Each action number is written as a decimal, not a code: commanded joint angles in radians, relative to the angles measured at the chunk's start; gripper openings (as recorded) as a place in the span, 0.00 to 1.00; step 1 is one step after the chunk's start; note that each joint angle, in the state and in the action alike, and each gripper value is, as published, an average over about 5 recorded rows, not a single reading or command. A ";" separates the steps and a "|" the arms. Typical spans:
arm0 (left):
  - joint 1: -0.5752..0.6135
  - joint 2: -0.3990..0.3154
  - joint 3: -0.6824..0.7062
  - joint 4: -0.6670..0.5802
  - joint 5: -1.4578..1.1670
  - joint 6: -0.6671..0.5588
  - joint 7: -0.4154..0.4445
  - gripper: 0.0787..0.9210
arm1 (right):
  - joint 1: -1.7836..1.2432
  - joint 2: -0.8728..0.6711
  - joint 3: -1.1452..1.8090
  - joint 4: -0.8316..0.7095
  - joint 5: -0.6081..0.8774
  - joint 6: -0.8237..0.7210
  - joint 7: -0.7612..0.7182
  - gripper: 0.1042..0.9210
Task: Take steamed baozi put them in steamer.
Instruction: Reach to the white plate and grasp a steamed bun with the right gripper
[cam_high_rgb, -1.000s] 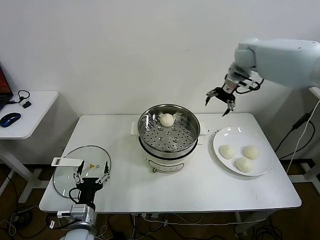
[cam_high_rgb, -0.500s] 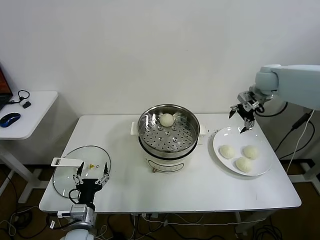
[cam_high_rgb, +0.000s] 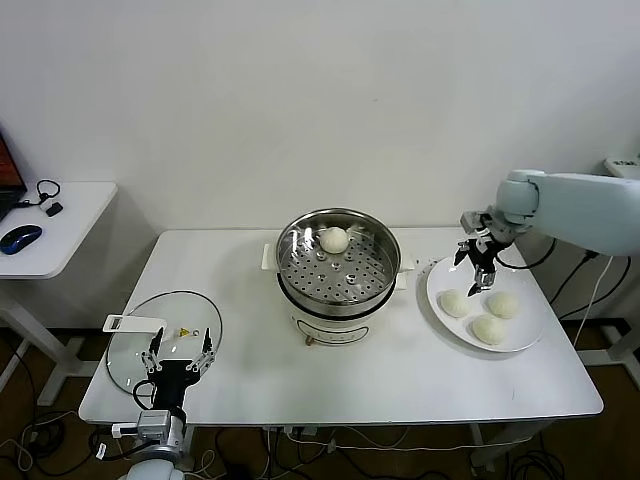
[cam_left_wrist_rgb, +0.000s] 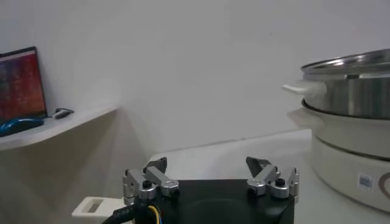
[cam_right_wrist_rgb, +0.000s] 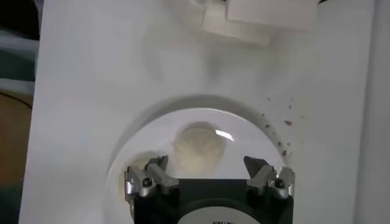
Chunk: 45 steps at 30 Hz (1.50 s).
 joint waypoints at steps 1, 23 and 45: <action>-0.002 -0.029 0.000 0.011 0.002 -0.001 0.000 0.88 | -0.156 0.001 0.096 -0.113 -0.025 -0.031 -0.029 0.88; -0.002 -0.021 -0.004 0.024 0.005 -0.006 -0.007 0.88 | -0.271 0.055 0.212 -0.274 -0.062 0.074 -0.030 0.88; -0.008 -0.024 -0.007 0.030 0.005 -0.007 -0.008 0.88 | -0.299 0.067 0.241 -0.337 -0.090 0.117 -0.057 0.88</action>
